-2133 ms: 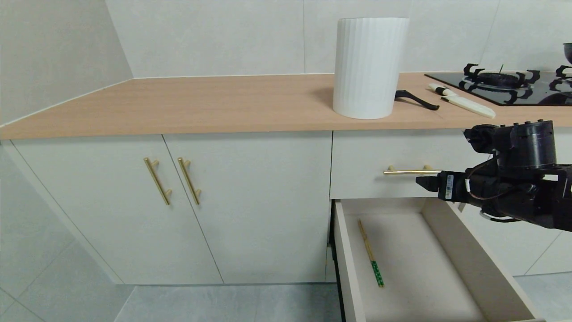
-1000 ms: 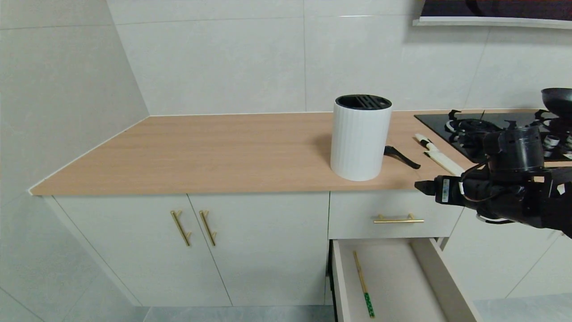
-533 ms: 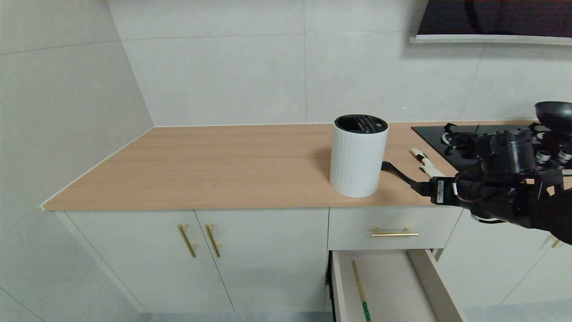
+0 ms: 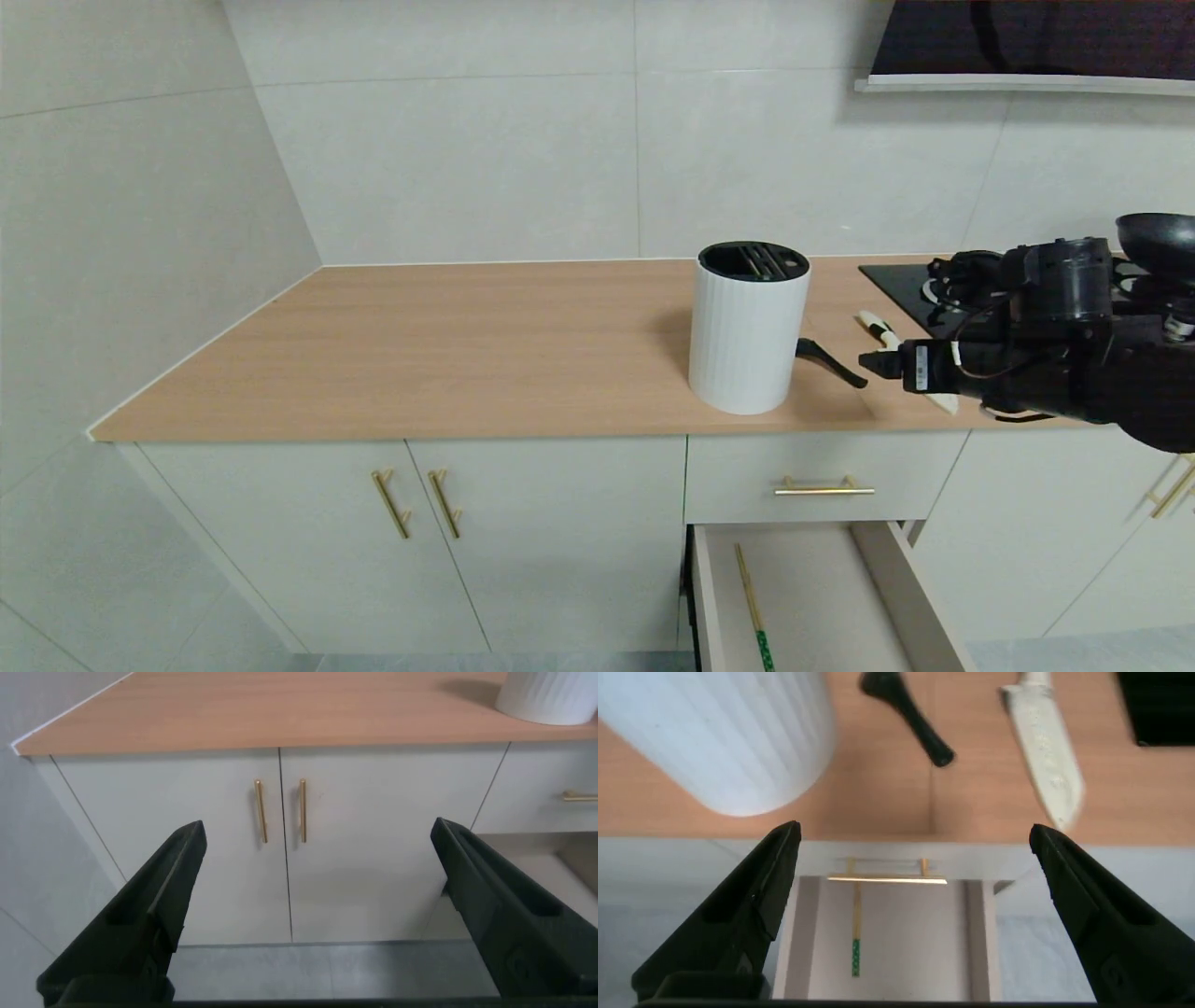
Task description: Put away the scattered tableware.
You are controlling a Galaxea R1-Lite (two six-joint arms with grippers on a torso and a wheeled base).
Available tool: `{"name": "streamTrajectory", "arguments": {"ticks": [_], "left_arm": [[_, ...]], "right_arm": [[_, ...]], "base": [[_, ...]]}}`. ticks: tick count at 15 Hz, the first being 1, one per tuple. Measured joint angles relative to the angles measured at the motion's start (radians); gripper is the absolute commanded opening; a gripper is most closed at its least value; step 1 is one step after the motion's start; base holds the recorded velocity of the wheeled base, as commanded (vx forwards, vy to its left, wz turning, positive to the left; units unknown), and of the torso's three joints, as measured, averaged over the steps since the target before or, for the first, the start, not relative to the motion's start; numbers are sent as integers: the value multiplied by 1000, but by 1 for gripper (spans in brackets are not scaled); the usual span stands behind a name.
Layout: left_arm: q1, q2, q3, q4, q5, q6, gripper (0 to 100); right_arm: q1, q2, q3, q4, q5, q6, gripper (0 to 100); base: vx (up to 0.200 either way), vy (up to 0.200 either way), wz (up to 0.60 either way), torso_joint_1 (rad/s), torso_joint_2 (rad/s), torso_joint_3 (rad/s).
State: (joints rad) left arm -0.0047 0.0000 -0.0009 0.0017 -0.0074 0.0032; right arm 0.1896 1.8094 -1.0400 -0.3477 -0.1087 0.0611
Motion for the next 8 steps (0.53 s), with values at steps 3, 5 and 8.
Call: {"name": "streamTrajectory", "arguments": {"ticks": [3,5,8], "left_arm": [[0,0,1,0,0,0,100],[0,0,1,0,0,0,100],[0,0,1,0,0,0,100]], "right_arm": [[-46,89,-113,11,105,-59,100],[-65,163,-198,11,194,-103,100],[-85,272,-284,2,263,-155,100]], "base": [[0,0,0,0,0,0],[0,0,0,0,0,0],[0,0,0,0,0,0]]}}
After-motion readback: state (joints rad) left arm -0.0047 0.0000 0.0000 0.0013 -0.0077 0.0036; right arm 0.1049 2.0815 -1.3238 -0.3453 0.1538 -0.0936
